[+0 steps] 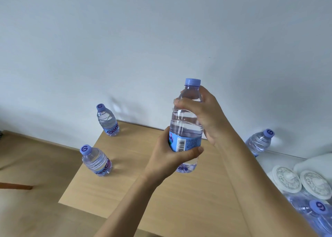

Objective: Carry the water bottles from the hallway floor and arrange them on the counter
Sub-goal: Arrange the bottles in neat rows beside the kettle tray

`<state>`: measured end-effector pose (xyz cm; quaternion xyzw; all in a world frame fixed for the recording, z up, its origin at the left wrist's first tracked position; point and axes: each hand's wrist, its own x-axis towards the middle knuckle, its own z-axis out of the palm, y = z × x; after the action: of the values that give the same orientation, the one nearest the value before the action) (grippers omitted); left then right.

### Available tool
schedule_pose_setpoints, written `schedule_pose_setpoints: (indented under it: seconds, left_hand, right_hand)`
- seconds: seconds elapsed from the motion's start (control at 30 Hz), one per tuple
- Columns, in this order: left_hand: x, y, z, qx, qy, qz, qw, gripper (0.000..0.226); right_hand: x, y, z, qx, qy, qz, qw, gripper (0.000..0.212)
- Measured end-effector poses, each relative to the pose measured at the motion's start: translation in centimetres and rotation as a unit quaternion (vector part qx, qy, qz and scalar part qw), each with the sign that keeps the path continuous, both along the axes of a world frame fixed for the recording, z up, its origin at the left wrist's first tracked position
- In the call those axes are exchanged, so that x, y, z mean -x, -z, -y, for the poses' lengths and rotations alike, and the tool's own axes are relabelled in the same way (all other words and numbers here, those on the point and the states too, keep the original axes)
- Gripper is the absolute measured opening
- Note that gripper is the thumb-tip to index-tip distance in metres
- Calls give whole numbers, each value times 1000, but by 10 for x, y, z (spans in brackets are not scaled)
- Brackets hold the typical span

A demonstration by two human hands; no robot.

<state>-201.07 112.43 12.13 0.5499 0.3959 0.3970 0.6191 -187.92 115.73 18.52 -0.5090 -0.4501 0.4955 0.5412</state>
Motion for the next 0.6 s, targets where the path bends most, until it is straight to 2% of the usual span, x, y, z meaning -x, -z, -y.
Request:
schedule_pose_setpoints:
  seconds: [0.07,0.13,0.23,0.3,0.47,0.53,0.6]
  left_hand:
    - [-4,-1,0,-8,-32,-1,999,44]
    - [-7,-1,0,-16,-53,0,998,48]
    - [-8,-1,2,-20,-51,-6,998,54]
    - [-6,-3,2,-16,-32,-14,999,55]
    - [1,-11,-4,8,34,17,999,55]
    - [1,-14,-5,2,49,23,999,55]
    - [0,-15,-5,0,38,26,999,52]
  right_hand:
    - [9,2,4,-16,67,60,996,34]
    - [17,3,8,-27,103,62,992,35]
    - [19,-1,7,-39,121,76,989,27]
    - [16,-6,5,-39,101,55,993,22]
    - [2,-14,-1,2,13,-95,995,22]
    - [-4,-15,0,0,-14,-103,995,23]
    - [-6,-16,1,-9,-30,-71,997,25]
